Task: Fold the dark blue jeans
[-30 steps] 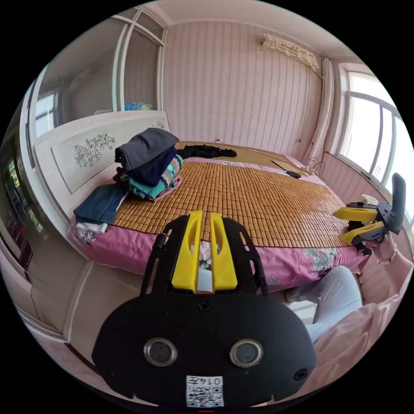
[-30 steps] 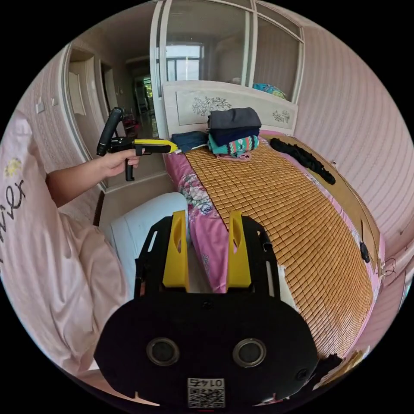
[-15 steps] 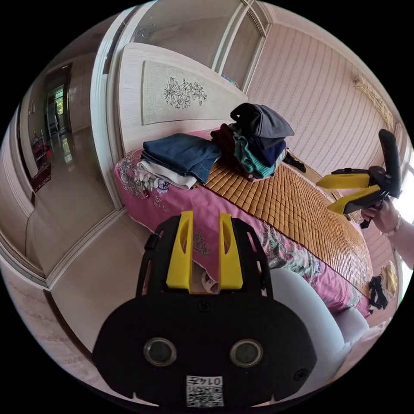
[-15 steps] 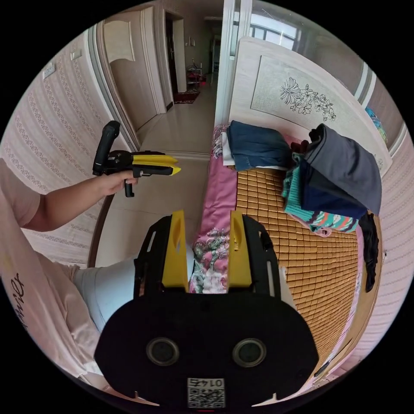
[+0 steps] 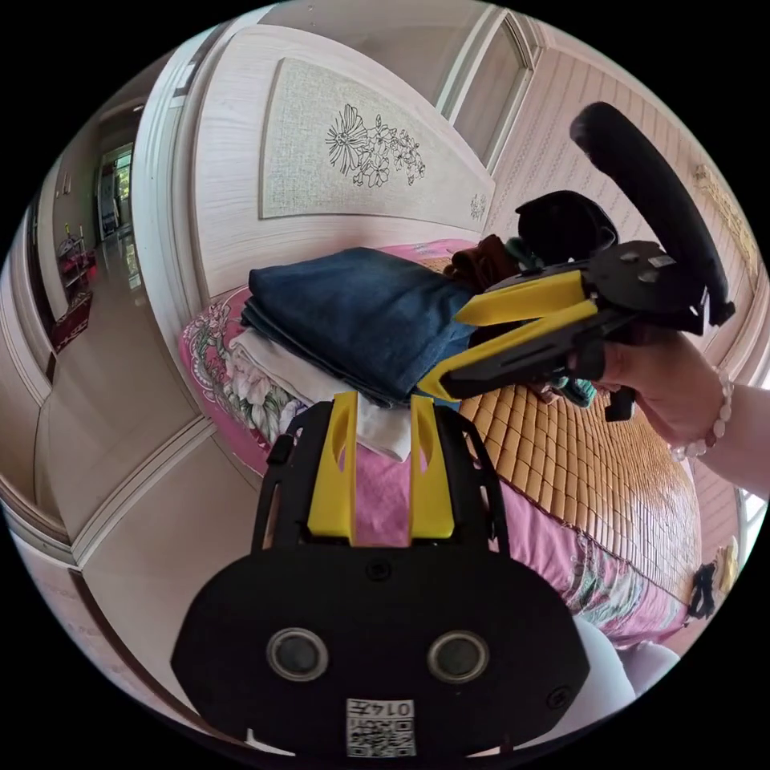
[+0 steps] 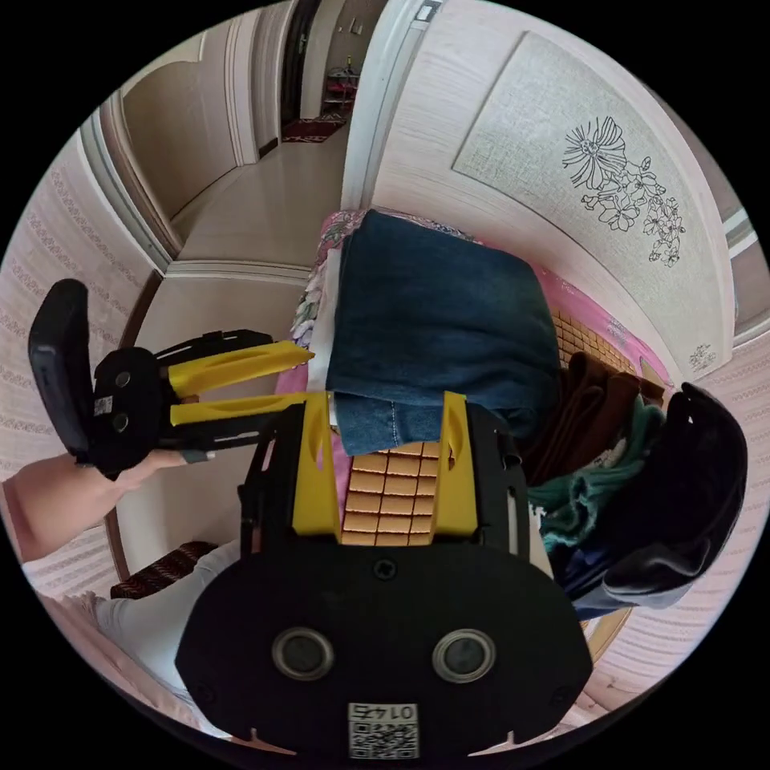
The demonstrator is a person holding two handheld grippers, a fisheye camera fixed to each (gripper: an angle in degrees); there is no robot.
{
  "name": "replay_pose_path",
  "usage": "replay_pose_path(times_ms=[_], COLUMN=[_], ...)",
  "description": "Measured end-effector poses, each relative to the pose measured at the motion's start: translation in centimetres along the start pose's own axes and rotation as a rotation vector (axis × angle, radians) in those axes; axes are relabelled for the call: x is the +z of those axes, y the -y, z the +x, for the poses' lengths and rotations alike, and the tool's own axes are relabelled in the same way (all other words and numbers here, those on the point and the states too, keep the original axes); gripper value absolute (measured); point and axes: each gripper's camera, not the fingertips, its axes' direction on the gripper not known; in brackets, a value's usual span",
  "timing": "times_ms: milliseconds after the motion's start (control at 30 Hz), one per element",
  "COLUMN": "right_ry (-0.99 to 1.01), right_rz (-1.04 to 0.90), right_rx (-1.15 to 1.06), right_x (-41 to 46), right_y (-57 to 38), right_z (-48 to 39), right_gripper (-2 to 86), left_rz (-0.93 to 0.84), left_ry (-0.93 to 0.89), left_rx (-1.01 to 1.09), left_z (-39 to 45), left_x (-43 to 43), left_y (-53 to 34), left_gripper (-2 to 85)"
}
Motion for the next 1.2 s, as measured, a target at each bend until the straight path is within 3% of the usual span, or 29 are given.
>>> replay_pose_path(times_ms=[167,300,400,633,767,1033,1200], right_ry=[0.057,0.100,0.206,0.084,0.177,0.339,0.317], right_rz=[-0.084,-0.096,-0.020,0.209,0.392,0.806,0.917], right_rx=[-0.015,-0.099,-0.049,0.015,0.089,0.174,0.257], right_x=[3.4,2.5,0.1,-10.8,-18.6,-35.8,-41.4], right_y=[0.5,-0.4,-1.8,-5.6,-9.7,-26.2,-40.0], right_z=[1.8,3.6,5.5,9.5,13.1,17.8,19.0], right_gripper=[15.6,3.8,0.4,-0.4,-0.5,-0.5,-0.4], left_rz=[-0.079,-0.065,-0.006,0.246,0.394,0.552,0.555], left_ry=[-0.017,-0.035,-0.022,-0.170,-0.240,-0.256,-0.434], left_rx=[0.020,0.007,0.036,0.037,0.114,0.524,0.731], left_z=[-0.9,-1.0,-0.6,1.3,3.8,18.0,29.2], left_x=[-0.1,-2.1,-4.6,-15.4,-23.4,-40.5,-44.2], left_y=[2.0,2.5,3.0,6.4,9.6,10.6,7.2], left_gripper=[9.7,8.2,4.4,1.3,-0.1,-0.7,-0.7])
